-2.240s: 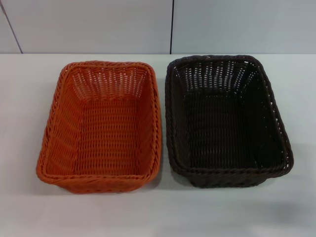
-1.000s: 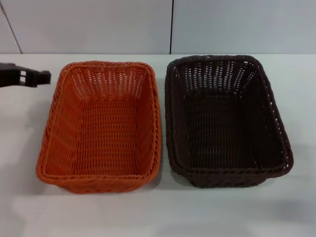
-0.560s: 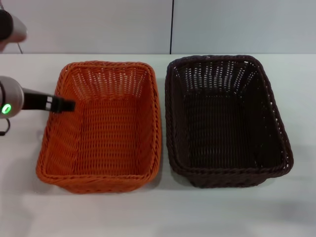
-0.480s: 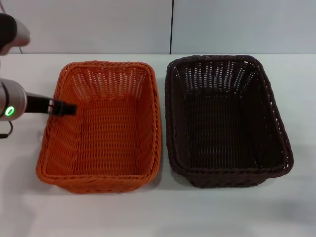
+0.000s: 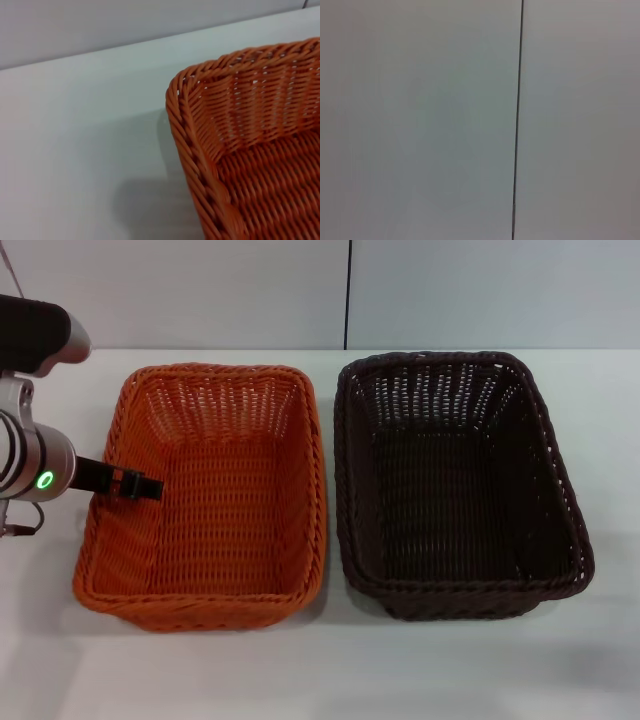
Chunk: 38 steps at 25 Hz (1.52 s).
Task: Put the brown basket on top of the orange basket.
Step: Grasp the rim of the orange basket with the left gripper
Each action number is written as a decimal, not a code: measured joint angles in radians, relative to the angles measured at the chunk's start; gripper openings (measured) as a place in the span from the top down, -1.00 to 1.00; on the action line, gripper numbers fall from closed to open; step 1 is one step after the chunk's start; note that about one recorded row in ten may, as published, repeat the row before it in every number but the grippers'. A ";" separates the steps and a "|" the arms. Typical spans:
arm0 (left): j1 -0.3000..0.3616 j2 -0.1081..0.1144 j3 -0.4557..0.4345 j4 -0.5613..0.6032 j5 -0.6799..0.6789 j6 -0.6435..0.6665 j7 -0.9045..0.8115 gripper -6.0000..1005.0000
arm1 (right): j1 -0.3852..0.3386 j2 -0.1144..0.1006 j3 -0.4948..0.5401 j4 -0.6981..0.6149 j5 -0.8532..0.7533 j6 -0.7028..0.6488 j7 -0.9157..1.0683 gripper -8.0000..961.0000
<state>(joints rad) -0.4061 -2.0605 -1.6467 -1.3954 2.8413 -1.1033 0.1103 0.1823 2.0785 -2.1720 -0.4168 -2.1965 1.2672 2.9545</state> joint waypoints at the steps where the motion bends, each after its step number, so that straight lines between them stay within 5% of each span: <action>1: -0.003 0.000 -0.001 0.006 0.000 0.000 0.000 -0.28 | 0.000 0.000 0.000 0.000 0.000 0.000 0.000 -0.49; 12: -0.032 0.001 -0.014 0.033 0.037 -0.023 0.038 -0.24 | 0.000 0.000 0.000 0.002 0.000 -0.002 0.000 -0.49; 18: -0.030 0.002 -0.012 0.022 0.047 -0.031 0.043 0.22 | 0.000 0.000 0.000 -0.001 0.000 0.005 0.000 -0.50; 23: -0.025 0.002 -0.015 0.012 0.047 -0.041 0.068 0.40 | -0.002 0.000 0.000 -0.003 0.000 0.005 0.000 -0.49; 38: -0.021 0.002 -0.021 -0.037 0.047 -0.071 0.126 0.45 | -0.010 0.002 0.000 -0.007 0.000 0.018 0.000 -0.50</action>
<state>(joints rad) -0.4270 -2.0586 -1.6675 -1.4322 2.8885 -1.1747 0.2368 0.1726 2.0806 -2.1721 -0.4235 -2.1967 1.2848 2.9545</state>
